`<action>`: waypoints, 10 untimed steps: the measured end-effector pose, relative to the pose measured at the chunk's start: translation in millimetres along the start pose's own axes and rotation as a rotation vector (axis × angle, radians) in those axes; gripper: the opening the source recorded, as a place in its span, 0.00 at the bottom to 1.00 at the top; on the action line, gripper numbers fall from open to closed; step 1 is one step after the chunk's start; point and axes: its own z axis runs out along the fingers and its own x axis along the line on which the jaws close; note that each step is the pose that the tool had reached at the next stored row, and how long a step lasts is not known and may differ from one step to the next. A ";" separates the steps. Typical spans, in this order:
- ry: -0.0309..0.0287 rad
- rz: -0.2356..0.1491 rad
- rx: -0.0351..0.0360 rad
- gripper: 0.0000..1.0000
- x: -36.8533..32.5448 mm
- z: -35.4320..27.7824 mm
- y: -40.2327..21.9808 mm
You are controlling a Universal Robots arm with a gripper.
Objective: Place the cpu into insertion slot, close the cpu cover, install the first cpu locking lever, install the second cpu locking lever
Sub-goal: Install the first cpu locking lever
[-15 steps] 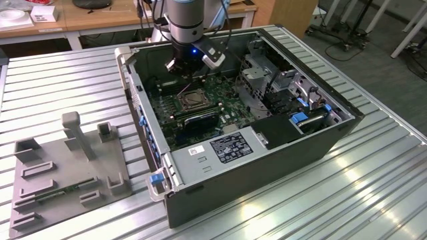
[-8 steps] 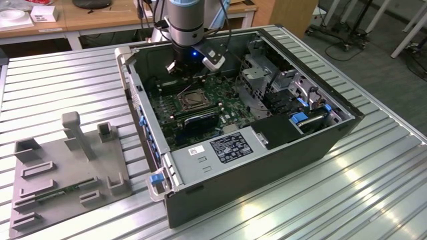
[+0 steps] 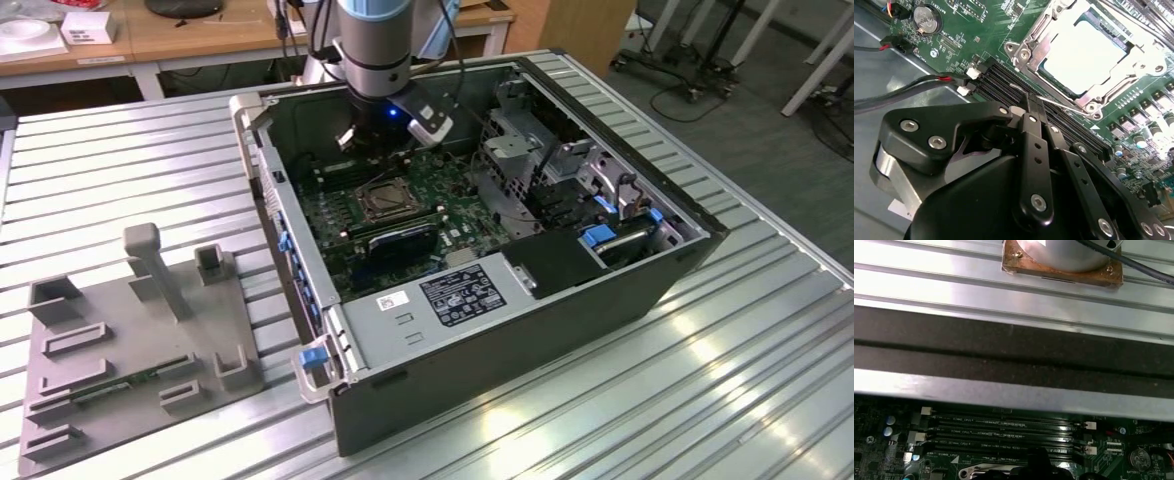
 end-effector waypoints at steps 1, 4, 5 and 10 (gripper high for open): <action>0.0000 0.000 0.0001 0.11 0.0 0.0 0.0; -0.0001 0.000 -0.0001 0.11 -0.2 0.1 0.0; -0.0001 0.000 -0.0002 0.11 -0.2 0.2 0.0; 0.0001 0.002 -0.0002 0.11 -3.6 1.2 -0.5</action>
